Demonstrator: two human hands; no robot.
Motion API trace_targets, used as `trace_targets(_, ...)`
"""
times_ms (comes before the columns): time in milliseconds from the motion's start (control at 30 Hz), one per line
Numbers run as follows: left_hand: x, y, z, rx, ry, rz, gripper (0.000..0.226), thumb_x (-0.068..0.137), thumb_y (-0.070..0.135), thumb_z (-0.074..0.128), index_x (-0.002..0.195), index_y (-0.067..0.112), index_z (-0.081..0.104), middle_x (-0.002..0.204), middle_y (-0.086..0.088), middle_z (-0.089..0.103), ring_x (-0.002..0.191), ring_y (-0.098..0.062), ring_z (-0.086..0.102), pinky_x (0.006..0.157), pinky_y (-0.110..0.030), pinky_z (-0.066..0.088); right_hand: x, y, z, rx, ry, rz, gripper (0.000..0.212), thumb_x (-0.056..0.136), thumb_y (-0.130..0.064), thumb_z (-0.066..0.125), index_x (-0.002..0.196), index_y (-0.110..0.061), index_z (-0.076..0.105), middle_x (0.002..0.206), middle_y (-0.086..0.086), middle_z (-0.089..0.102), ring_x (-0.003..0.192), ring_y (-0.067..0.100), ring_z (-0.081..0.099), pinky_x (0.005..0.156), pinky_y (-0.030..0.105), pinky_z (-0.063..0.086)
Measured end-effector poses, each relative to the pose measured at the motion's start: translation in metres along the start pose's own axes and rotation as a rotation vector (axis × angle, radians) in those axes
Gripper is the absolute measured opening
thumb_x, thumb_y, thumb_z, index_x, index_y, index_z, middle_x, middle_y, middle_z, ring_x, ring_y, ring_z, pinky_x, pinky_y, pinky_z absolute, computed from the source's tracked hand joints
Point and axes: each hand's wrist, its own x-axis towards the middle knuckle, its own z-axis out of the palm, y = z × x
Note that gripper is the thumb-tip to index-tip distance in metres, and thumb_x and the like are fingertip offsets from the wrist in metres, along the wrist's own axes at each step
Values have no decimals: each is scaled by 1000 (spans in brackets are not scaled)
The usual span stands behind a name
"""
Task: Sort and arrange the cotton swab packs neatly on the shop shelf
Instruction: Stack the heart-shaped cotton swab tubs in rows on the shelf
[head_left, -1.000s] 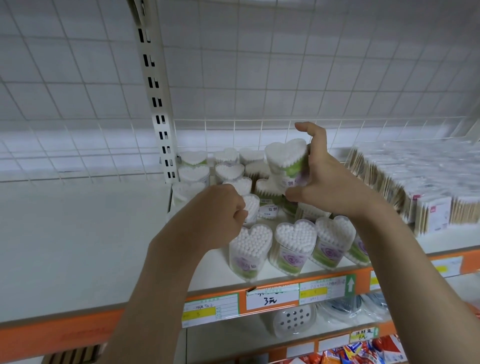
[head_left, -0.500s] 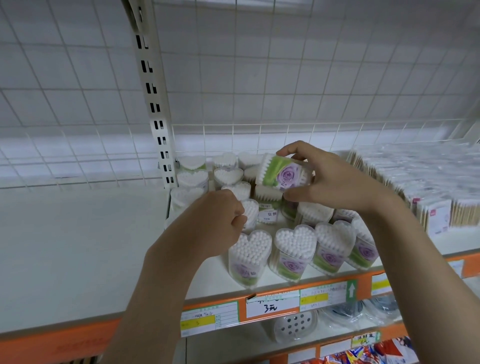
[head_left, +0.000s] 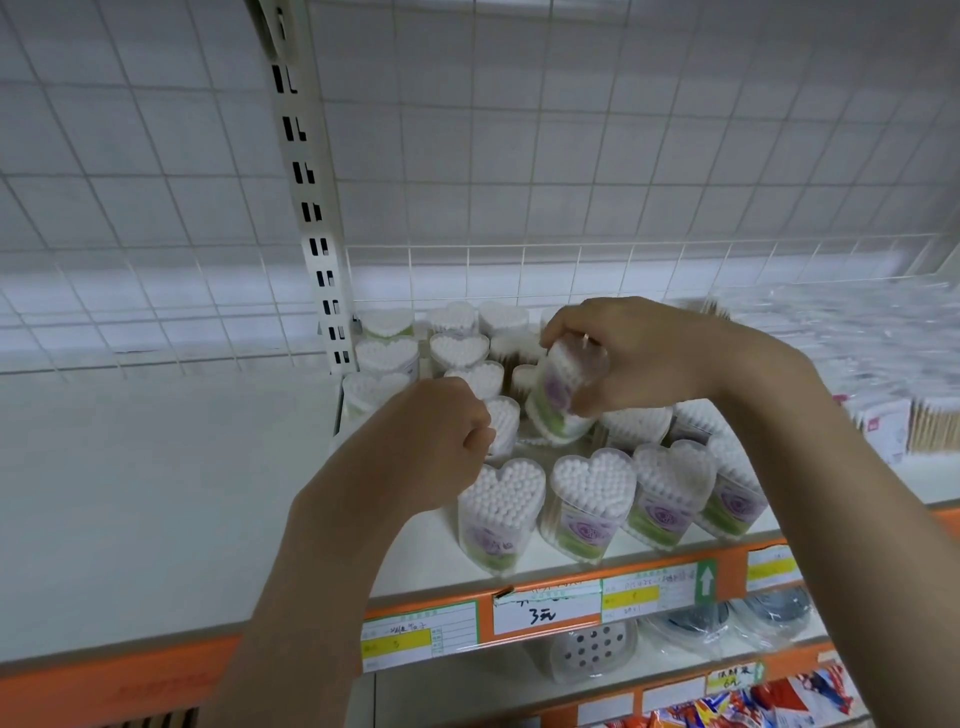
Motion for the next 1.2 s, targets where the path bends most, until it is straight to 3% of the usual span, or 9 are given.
trace_targets(133, 0, -1, 3, -1, 23, -3, 29, 93, 25, 47, 95, 5, 67, 106, -1, 59, 93, -19, 59, 83, -35, 47, 4, -5, 8, -104, -81, 2, 71, 72, -32, 72, 134, -35, 38, 122, -4, 46, 112, 18, 46, 90, 34, 44)
trace_targets(233, 0, 1, 4, -61, 89, -24, 23, 90, 29, 55, 99, 12, 67, 106, 3, 60, 95, -15, 58, 81, -28, 46, 6, -5, 16, -56, -129, 33, 78, 69, -30, 76, 133, -33, 33, 121, -1, 50, 101, 17, 53, 85, 36, 49)
trace_targets(367, 1, 3, 6, -110, 145, -50, 26, 86, 35, 61, 105, 17, 65, 106, 4, 60, 83, -12, 53, 71, -22, 36, 9, 0, 26, -27, -163, 18, 65, 70, -32, 75, 124, -33, 39, 115, 0, 52, 90, 15, 55, 82, 38, 50)
trace_targets(500, 3, 4, 9, -97, 145, -67, 38, 86, 38, 60, 119, 19, 60, 117, 3, 58, 102, -16, 54, 81, -25, 38, 10, 5, 30, -3, -182, -16, 63, 72, -36, 72, 127, -32, 44, 121, -6, 50, 103, 13, 51, 83, 30, 46)
trace_targets(633, 3, 4, 11, -121, 128, -79, 37, 85, 39, 60, 117, 19, 61, 117, 5, 56, 90, -12, 52, 77, -23, 33, 10, 10, 32, 29, -179, -38, 63, 73, -38, 71, 130, -35, 44, 125, -11, 48, 106, 9, 47, 81, 23, 38)
trace_targets(867, 4, 4, 12, -142, 120, -93, 37, 83, 41, 63, 114, 21, 62, 117, 7, 55, 102, -13, 53, 79, -22, 33, 10, 14, 31, 98, -178, -36, 53, 81, -45, 62, 131, -37, 47, 130, -12, 50, 115, 8, 48, 92, 24, 39)
trace_targets(1000, 4, 5, 12, -127, 107, -79, 39, 84, 41, 60, 118, 24, 59, 121, 9, 54, 110, -12, 50, 82, -21, 33, 8, 14, 29, 102, -180, -72, 41, 85, -42, 58, 125, -40, 51, 116, -16, 56, 99, 3, 52, 81, 17, 40)
trace_targets(1200, 2, 7, 11, -102, 95, -71, 40, 83, 43, 59, 119, 26, 58, 120, 11, 53, 107, -12, 52, 81, -23, 36, 7, 12, 29, 142, -168, -103, 33, 85, -37, 60, 117, -40, 58, 109, -17, 60, 94, -2, 54, 79, 15, 42)
